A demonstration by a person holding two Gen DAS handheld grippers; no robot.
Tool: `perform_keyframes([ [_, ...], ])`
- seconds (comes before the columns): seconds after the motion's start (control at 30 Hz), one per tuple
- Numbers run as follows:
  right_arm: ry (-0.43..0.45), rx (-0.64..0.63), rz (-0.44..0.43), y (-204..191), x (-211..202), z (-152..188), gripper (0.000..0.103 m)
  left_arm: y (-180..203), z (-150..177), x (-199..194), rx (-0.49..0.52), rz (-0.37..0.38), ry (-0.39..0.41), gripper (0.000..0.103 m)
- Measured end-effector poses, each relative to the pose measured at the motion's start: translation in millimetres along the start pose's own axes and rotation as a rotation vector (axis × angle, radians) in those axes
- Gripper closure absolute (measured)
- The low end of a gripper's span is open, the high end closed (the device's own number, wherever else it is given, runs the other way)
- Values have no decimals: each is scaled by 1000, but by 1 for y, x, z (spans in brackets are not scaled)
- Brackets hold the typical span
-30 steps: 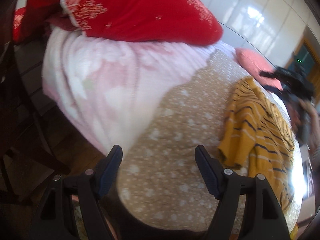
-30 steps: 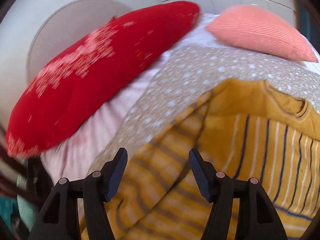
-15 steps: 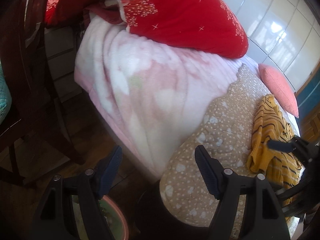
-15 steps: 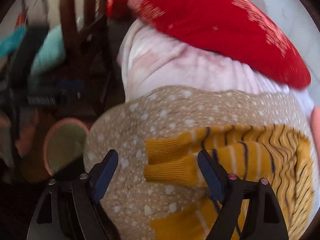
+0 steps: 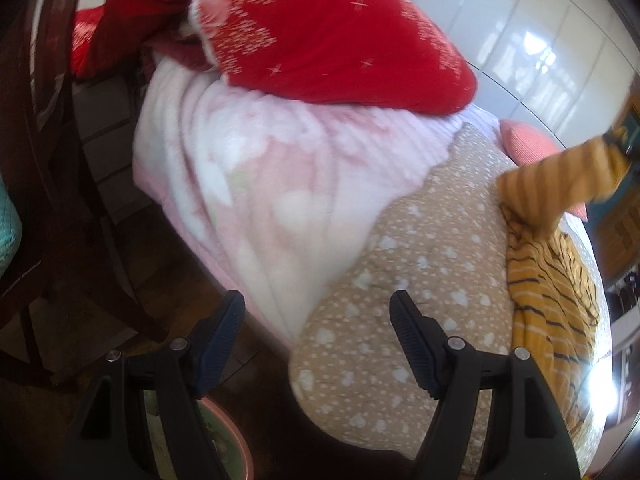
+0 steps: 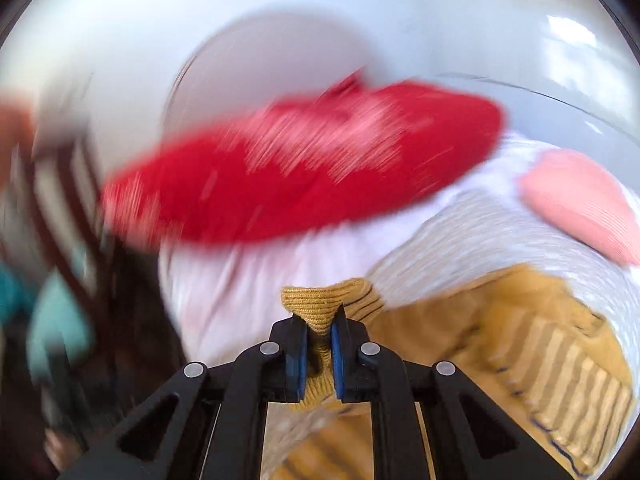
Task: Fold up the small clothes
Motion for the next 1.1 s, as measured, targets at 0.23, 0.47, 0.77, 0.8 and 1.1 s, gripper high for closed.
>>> perform_keyframes([
  [0.23,53,394,321,214,-67,17,94,38,3,5,66,38,-30,29],
  [0.47,-105,477,754,343,-92,108,74,86,2,13,164,71,-57,29],
  [0.77,-149,585,302,285,-138,180,33,166,11,51,331,168,-146,27],
  [0.8,-173,586,270,274,-143,193,33,174,14,55,342,188,-157,27],
  [1.1,-191,698,50,198,-163,313,31,221,30,79,403,289,-227,28],
])
Point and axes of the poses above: each gripper's, at about its wrist camera, not at the fingertips, and x roughly the way its jaws point, y to its right, z to its underside, the point moved 5 cm from there along x, roughly the way its jaws point, and after that the axes turned 1 degree about x, right-handed, at the moved point
